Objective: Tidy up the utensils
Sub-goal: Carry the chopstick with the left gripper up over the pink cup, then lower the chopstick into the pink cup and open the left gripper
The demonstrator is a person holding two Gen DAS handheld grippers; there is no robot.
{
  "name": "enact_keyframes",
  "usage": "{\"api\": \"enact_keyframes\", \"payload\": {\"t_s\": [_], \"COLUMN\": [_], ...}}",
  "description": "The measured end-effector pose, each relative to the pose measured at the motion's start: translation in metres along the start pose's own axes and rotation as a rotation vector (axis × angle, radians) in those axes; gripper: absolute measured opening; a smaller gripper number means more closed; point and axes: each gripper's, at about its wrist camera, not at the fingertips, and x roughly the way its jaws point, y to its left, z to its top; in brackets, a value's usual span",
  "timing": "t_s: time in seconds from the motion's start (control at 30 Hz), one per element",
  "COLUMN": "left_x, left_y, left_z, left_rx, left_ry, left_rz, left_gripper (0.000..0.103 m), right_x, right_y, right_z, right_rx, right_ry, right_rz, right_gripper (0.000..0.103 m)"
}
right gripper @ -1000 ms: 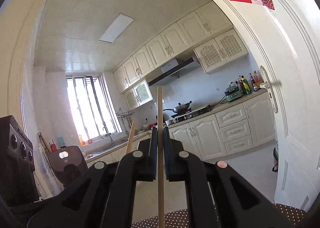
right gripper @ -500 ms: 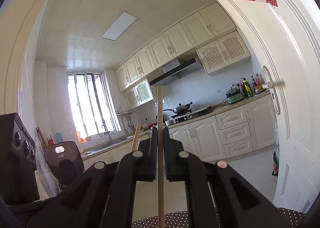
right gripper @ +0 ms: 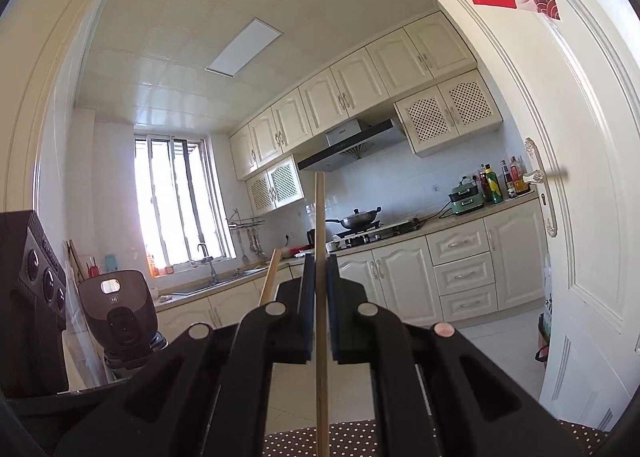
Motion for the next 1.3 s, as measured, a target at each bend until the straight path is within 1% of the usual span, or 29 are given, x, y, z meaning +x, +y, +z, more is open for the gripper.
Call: {"api": "enact_keyframes", "payload": {"t_s": [0.23, 0.33, 0.47, 0.57, 0.67, 0.87, 0.97, 1.1, 1.2, 1.3], "left_x": [-0.001, -0.006, -0.016, -0.018, -0.013, 0.006, 0.007, 0.006, 0.006, 0.004], "left_y": [0.001, 0.001, -0.001, -0.006, -0.01, 0.004, 0.009, 0.014, 0.012, 0.012], "left_z": [-0.005, -0.001, 0.011, 0.016, 0.011, -0.006, -0.011, -0.017, -0.019, -0.013], "left_rx": [-0.003, 0.0, -0.012, 0.008, 0.043, 0.023, 0.039, 0.044, 0.06, 0.048], "left_ry": [-0.001, -0.027, -0.077, -0.112, -0.131, -0.089, -0.093, -0.093, -0.107, -0.121], "left_rz": [-0.01, -0.013, -0.034, -0.035, -0.017, 0.003, 0.009, -0.018, -0.008, -0.036], "left_gripper": [0.006, 0.006, 0.006, 0.006, 0.006, 0.006, 0.006, 0.006, 0.006, 0.006], "right_x": [-0.001, -0.003, -0.004, -0.005, -0.006, -0.006, -0.006, -0.008, -0.009, -0.01], "right_y": [0.003, 0.007, 0.009, 0.008, 0.007, 0.002, 0.001, 0.004, 0.004, 0.003], "right_z": [-0.006, -0.01, -0.008, -0.006, -0.008, -0.017, -0.018, -0.021, -0.02, -0.019], "right_rx": [-0.016, -0.04, -0.046, -0.045, -0.043, -0.032, -0.027, -0.046, -0.044, -0.043], "right_ry": [0.05, 0.064, 0.061, 0.056, 0.056, 0.081, 0.09, 0.098, 0.101, 0.096], "right_rz": [-0.023, -0.041, -0.038, -0.041, -0.04, -0.058, -0.061, -0.07, -0.073, -0.075], "right_gripper": [0.005, 0.005, 0.005, 0.005, 0.005, 0.005, 0.005, 0.005, 0.005, 0.005]}}
